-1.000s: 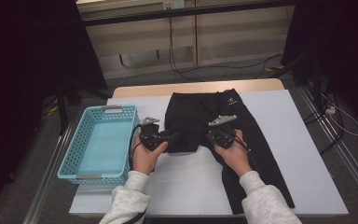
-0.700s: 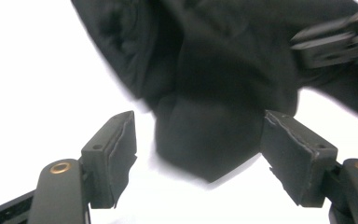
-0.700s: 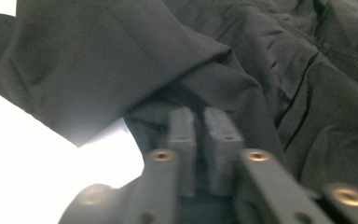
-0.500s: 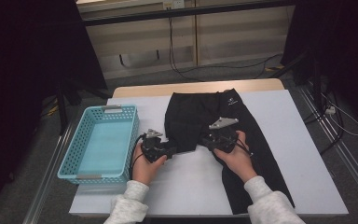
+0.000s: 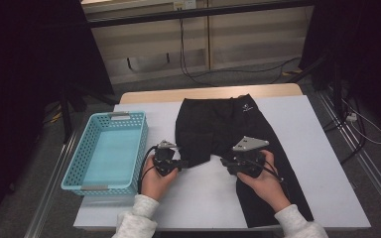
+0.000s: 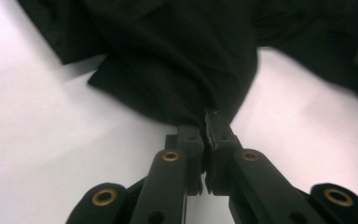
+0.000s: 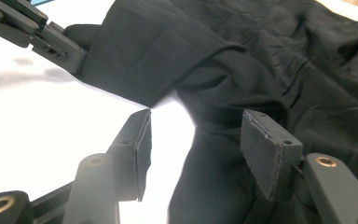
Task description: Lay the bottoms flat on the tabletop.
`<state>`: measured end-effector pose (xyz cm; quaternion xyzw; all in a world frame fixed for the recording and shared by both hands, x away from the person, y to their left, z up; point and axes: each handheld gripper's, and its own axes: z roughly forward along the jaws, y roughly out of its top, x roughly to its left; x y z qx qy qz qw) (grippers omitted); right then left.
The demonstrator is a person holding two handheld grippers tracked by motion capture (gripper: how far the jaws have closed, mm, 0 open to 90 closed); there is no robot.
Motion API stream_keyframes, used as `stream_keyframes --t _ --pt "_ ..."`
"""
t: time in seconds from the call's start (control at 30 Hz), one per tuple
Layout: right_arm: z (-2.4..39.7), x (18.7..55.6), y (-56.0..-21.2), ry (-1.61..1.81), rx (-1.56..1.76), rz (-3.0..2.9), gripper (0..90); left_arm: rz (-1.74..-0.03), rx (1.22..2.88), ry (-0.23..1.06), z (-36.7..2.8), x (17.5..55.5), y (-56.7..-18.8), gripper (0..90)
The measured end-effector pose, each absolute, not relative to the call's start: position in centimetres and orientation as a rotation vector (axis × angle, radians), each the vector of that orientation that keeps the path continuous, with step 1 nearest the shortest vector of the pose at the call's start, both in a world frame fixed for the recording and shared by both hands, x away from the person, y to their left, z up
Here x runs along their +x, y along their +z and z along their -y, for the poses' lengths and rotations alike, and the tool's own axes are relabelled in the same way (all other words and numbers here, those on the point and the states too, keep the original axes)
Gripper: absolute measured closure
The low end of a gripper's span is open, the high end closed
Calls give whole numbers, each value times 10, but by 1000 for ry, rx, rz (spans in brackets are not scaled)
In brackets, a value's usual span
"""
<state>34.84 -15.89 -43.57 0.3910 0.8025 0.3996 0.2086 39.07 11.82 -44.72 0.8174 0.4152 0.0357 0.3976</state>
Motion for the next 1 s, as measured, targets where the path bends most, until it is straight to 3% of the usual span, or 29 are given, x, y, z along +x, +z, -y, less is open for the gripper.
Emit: stream_keyframes --t 0.53,1.0 --pt "152 330 -438 1100 1045 -2280 384 -956 2057 12 -117 367 -419 867" --pt "137 318 -437 1117 983 -2338 373 -929 1991 38 -126 359 -396 867"
